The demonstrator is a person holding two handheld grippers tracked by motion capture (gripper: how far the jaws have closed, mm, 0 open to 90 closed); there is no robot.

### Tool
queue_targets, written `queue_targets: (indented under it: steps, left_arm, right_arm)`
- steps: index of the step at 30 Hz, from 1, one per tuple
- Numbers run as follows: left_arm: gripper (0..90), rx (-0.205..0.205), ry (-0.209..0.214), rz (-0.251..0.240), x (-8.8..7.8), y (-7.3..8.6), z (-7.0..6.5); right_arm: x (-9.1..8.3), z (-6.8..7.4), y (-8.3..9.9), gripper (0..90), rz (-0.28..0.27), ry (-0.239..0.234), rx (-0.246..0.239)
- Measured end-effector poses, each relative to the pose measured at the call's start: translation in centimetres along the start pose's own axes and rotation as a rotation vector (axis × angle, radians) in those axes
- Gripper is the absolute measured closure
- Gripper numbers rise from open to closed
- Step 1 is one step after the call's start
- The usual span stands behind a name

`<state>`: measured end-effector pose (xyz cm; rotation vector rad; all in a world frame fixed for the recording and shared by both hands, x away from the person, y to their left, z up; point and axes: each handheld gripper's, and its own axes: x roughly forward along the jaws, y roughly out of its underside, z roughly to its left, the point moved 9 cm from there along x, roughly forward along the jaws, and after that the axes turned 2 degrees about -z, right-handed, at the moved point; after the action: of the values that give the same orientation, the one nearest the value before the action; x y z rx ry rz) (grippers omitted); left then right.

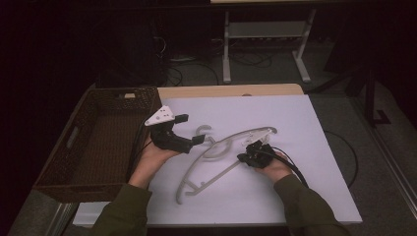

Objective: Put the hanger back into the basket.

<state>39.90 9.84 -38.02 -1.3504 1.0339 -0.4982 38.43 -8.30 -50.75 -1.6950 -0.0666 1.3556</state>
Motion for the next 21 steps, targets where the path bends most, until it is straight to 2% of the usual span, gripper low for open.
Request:
queue_targets:
  steps: [4,5,9,11,15,18,21]
  left_arm:
    - [0.0,-0.021,-0.050,0.057,0.6,1.3,0.3]
    - [0.0,-0.025,-0.053,0.064,0.9,1.6,0.3]
    - [0.8,-0.052,-0.055,0.164,2.2,4.2,0.2]
    - [5.3,-0.048,-0.062,0.199,2.7,5.3,0.2]
    - [6.9,-0.019,-0.087,0.281,3.1,7.3,0.6]
    - [14.0,-0.035,-0.092,0.324,3.1,8.5,1.0]
    - [15.3,-0.038,-0.095,0.355,3.2,9.4,1.2]
  right_arm:
    - [0.0,0.0,0.0,89.5,0.001,0.000,0.000]
    - [0.0,0.0,0.0,89.6,0.000,0.001,0.001]
    - [0.0,0.0,0.0,89.5,0.000,0.000,-0.001]
    - [0.0,0.0,0.0,89.5,0.001,-0.001,0.000]
    - [0.0,0.0,0.0,89.5,0.001,0.000,-0.002]
    - [0.0,0.0,0.0,89.5,0.002,0.001,-0.004]
    - [0.0,0.0,0.0,89.5,0.002,0.003,-0.003]
